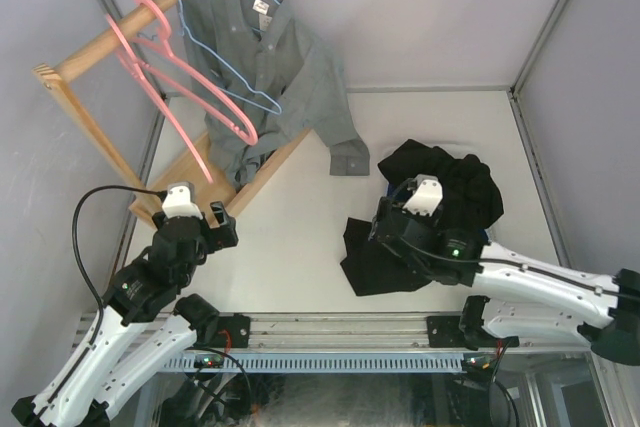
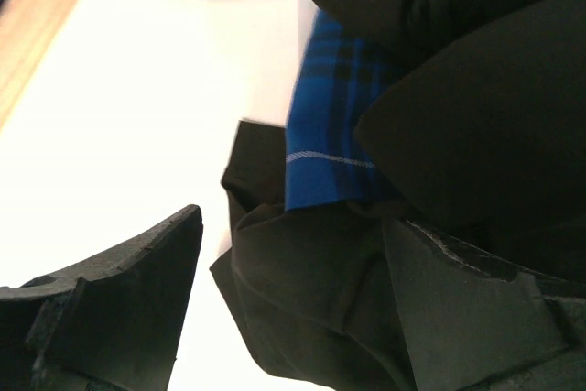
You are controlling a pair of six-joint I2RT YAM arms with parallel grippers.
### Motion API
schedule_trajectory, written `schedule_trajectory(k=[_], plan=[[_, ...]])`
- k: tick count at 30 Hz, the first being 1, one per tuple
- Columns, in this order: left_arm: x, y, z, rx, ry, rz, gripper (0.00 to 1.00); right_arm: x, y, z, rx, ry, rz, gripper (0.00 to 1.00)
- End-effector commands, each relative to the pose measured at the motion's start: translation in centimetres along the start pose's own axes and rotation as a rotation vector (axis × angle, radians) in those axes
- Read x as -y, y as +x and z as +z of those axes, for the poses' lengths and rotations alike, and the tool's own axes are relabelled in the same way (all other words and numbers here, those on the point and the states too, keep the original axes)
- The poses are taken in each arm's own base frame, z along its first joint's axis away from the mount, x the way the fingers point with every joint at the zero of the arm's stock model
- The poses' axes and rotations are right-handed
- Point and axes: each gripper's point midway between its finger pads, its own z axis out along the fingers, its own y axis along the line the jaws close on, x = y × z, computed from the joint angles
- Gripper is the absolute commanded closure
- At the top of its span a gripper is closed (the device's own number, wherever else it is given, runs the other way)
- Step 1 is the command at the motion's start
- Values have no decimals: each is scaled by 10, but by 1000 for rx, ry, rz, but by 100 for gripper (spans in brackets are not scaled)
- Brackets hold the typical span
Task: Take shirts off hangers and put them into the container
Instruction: Place the shirt in the bin.
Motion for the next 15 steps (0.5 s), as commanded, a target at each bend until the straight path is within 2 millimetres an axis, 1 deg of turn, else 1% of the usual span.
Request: schedule_trajectory(k=[1, 4, 5, 9, 11, 12, 13, 15], plan=[[4, -6, 3, 24, 14, 2, 0, -31, -48, -30, 123, -191, -58, 22], [4, -7, 2, 26, 15, 1, 0, -61, -52, -50, 146, -356, -148, 24], [4, -6, 2, 25, 14, 1, 0, -65, -51, -52, 154, -372, -170, 24], [3, -7, 3, 26, 12, 0, 0, -62, -43, -47, 122, -307, -156, 24], [3, -6, 2, 24, 12, 2, 0, -77, -30, -49, 72, -374, -205, 24], [3, -6, 3, 25, 11, 1, 0, -88, -21, -52, 36, -430, -227, 24], [3, -6, 3, 23, 13, 2, 0, -99, -11, -56, -2, -493, -257, 25], [4, -6, 3, 23, 16, 2, 0, -119, 17, -60, -102, -604, -321, 28]])
